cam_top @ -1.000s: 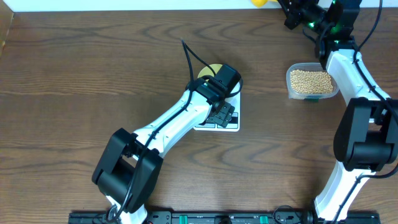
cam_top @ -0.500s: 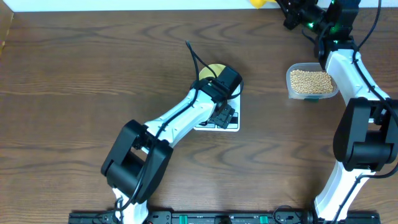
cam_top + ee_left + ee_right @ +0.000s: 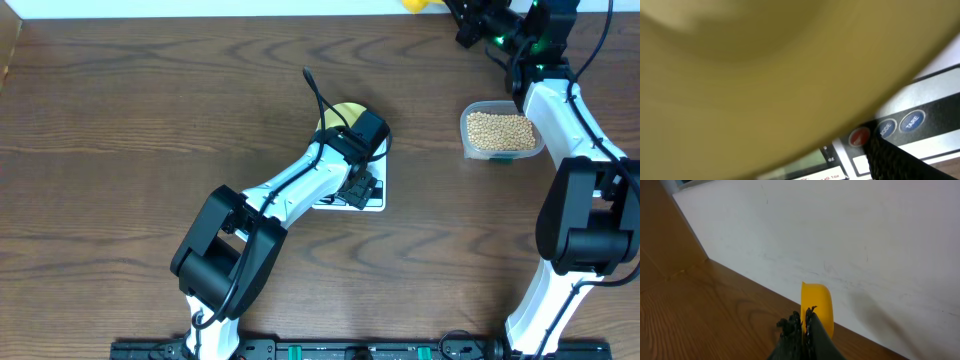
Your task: Scoop item into bowl and weigh 50g on scale
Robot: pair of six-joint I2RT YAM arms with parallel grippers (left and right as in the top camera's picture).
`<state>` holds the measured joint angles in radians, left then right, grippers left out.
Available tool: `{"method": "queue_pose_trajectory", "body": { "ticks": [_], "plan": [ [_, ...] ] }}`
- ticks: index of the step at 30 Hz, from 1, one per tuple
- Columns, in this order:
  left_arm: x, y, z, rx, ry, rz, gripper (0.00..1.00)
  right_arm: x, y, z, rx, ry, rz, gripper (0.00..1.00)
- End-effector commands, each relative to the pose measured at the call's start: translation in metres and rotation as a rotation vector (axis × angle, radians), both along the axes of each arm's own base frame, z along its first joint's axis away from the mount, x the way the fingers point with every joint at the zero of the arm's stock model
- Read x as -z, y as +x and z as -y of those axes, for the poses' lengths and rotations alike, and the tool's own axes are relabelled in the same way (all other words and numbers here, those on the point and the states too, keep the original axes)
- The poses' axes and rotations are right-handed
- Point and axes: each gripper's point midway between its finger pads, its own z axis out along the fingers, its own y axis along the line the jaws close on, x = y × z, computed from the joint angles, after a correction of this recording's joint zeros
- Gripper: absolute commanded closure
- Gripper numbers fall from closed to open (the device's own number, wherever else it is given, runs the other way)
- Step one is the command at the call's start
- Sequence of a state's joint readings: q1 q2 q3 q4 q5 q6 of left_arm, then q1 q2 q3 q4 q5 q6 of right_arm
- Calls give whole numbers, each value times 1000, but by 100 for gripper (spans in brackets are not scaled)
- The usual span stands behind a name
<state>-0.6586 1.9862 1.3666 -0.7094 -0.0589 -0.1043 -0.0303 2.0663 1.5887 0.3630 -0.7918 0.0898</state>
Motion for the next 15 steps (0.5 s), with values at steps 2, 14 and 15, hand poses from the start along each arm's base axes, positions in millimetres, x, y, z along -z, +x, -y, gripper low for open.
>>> {"method": "queue_pose_trajectory", "body": {
  "ticks": [2, 14, 15],
  "plan": [
    [7, 1, -4, -6, 33, 11, 13, -11, 0, -4, -7, -12, 35, 99],
    [6, 5, -9, -11, 58, 30, 13, -11, 0, -4, -7, -12, 34, 99],
    [6, 5, -9, -11, 58, 31, 13, -11, 0, -4, -7, -12, 34, 99]
  ]
}}
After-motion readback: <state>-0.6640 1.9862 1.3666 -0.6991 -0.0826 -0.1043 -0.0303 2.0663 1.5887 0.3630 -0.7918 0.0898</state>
